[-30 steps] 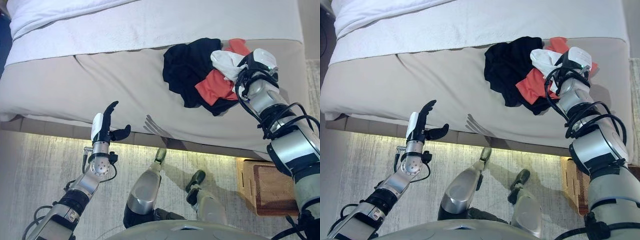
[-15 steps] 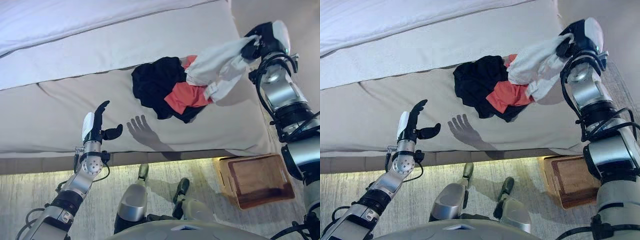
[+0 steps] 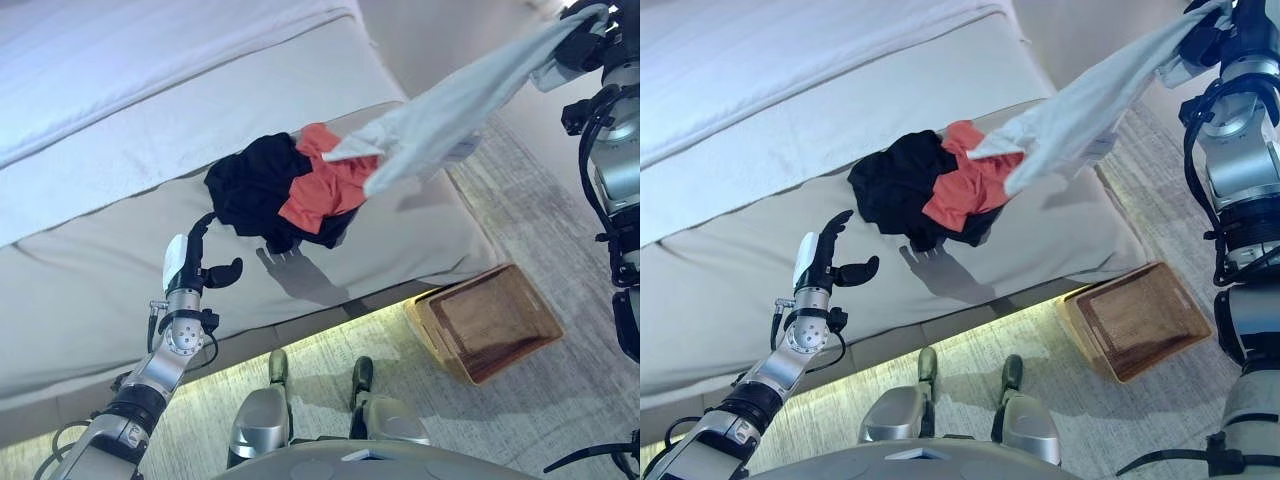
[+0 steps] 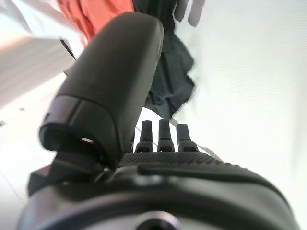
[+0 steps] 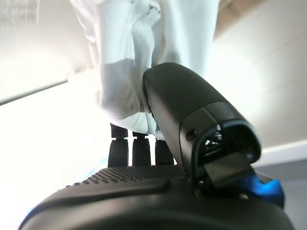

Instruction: Pick up the clothes from the bed and place them into the basket

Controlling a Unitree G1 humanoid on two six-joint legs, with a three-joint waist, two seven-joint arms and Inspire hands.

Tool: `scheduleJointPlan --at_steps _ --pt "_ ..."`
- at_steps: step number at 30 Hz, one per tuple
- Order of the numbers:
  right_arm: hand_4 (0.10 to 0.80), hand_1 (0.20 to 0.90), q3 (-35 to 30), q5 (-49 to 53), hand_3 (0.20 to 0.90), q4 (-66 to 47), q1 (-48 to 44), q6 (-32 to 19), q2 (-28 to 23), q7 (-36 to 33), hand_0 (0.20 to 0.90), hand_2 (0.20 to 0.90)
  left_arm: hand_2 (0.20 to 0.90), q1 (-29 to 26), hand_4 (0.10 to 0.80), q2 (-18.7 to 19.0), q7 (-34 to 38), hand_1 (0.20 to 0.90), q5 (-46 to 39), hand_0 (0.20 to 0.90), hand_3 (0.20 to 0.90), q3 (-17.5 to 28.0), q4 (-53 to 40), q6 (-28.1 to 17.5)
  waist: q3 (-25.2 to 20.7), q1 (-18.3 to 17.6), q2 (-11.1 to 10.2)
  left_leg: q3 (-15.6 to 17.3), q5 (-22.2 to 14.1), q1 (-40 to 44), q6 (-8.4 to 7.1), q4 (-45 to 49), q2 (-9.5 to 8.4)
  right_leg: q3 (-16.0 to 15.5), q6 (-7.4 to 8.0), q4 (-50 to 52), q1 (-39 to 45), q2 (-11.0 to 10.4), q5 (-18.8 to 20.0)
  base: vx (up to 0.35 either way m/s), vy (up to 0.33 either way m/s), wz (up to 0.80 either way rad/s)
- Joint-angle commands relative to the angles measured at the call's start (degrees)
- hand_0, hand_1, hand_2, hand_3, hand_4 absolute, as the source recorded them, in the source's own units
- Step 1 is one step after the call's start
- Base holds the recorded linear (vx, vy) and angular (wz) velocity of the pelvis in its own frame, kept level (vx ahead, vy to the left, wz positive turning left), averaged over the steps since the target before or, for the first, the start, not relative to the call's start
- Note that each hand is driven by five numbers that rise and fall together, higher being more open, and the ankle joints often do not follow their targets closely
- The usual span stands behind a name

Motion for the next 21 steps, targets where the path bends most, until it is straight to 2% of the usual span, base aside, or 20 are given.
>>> scheduleJointPlan --at_steps 1,8,12,21 --pt "0.100 0.300 0.4 0.3 0.200 -4.3 -1.2 -3.1 -5.6 -6.0 0.300 0.300 0.900 -0.3 0.800 0.3 2.2 0.900 2.6 0.900 0.900 -3.3 2.7 -4.2 -12.6 -0.7 -1.7 2.3 -6.6 1.7 -2.08 0.1 3.32 0.3 2.58 0.5 0.5 -3.0 -1.5 0.011 0.011 -0.24" --pt "0.100 0.300 -2.4 1.7 0.200 -7.3 -0.2 -1.3 -8.6 -10.6 0.300 0.300 0.900 -1.6 0.800 -0.5 1.1 0.900 3.6 0.900 0.900 -4.0 3.3 -3.6 -12.5 -3.3 -1.6 4.1 -7.6 3.1 -2.16 0.1 3.55 2.9 2.77 0.3 0.3 -2.4 -1.5 0.004 0.007 -0.17" --pt "0.100 0.300 -3.3 2.5 0.200 -8.2 0.2 -0.6 -9.8 -10.9 0.300 0.300 0.900 -2.5 0.800 -0.9 0.5 0.900 4.2 0.900 0.900 -4.3 3.8 -3.5 -12.6 -4.5 -1.6 4.9 -7.8 3.5 -2.27 0.1 3.61 4.1 2.83 0.2 0.0 -2.1 -1.3 -0.011 -0.003 -0.20" --pt "0.100 0.300 -5.0 1.6 0.200 -8.1 4.0 0.6 -10.3 -7.5 0.300 0.300 0.900 -4.0 0.800 -1.7 -0.6 0.900 5.2 0.900 0.900 -4.3 4.2 -3.5 -12.8 -6.4 -1.6 6.4 -8.1 4.0 -2.48 0.1 3.89 6.1 2.74 0.2 -0.7 -1.3 -1.1 -0.025 -0.017 -0.14"
